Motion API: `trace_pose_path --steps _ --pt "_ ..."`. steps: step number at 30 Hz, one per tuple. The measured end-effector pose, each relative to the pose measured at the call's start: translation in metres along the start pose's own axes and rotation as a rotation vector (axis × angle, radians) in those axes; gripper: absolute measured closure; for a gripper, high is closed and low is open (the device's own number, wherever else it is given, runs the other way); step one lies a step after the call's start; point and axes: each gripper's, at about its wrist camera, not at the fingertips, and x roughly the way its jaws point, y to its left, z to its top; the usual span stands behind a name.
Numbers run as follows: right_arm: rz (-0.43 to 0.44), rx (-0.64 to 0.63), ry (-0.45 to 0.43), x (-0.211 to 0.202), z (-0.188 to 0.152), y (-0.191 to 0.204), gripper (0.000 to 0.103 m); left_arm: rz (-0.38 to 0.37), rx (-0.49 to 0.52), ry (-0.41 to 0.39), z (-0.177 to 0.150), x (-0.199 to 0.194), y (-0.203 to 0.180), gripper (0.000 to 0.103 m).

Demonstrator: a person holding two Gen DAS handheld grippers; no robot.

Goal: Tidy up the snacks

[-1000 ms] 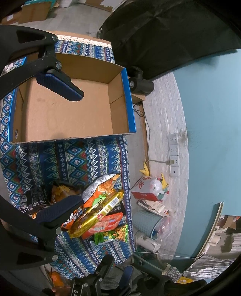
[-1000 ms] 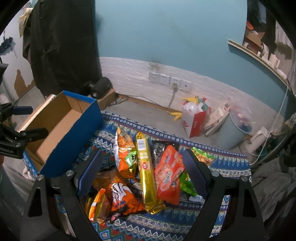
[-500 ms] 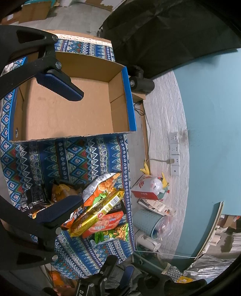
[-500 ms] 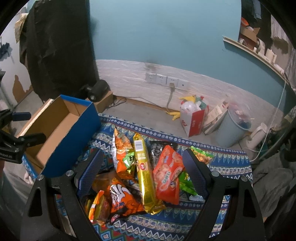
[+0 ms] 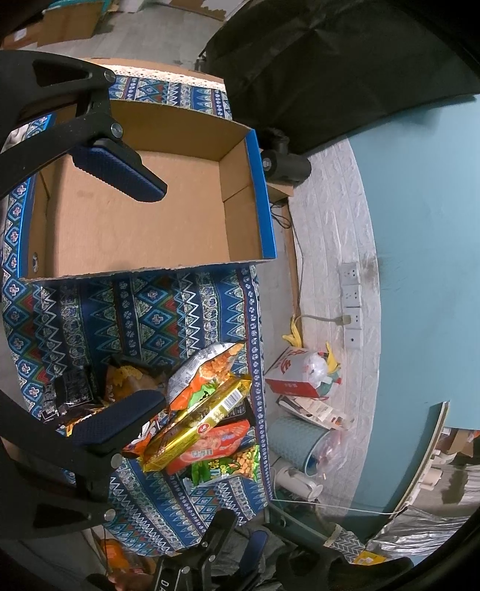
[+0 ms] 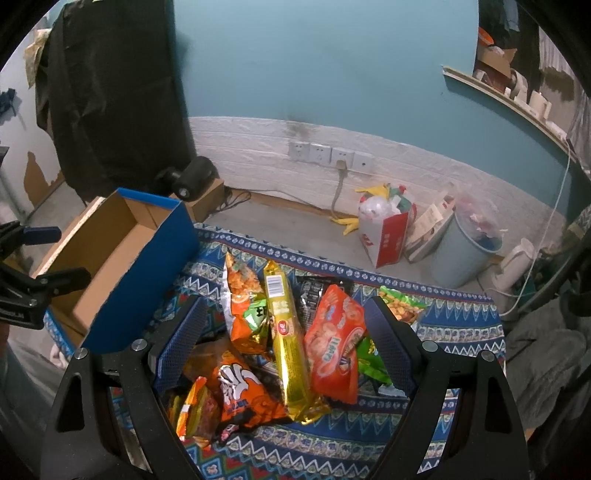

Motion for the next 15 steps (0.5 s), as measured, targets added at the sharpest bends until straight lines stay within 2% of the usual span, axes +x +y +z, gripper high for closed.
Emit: trace_pose_path --steps 15 --pt "-0.002 -0.002 0.004 0.0009 -0.0001 -0.0009 0.017 0.000 0.001 0.012 -0.0014 0.0041 -0.0004 0.000"
